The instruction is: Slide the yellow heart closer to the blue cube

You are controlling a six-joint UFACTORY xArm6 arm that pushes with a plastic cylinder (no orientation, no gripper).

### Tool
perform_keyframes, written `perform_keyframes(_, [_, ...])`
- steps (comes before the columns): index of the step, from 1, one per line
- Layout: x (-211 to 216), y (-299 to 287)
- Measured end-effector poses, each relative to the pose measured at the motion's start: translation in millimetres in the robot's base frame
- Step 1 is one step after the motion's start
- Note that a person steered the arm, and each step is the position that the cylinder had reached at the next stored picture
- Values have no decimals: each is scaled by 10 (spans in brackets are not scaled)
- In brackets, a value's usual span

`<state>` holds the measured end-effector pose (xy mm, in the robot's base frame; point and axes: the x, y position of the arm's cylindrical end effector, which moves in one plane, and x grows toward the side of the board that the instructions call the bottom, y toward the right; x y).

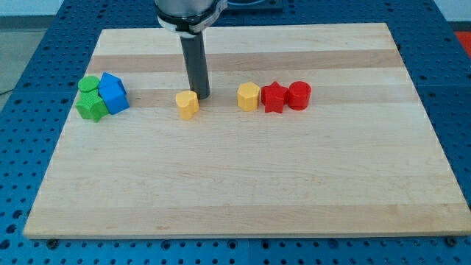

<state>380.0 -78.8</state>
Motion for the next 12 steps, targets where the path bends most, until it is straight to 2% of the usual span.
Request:
perform_keyframes(1, [43, 396])
perform_keyframes(2, [291, 505])
perform_keyframes(3, [564, 254])
perform_keyframes(4, [557, -226])
perform_keyframes(5, [534, -330])
perform_keyframes(6, [668, -27])
perform_keyframes(7, [605, 99])
perform_keyframes(8, [447, -86])
perform_keyframes(9, [440, -518])
perform_keyframes(10, [440, -494])
perform_keyframes(11, [410, -50])
perform_keyframes(12, [243, 130])
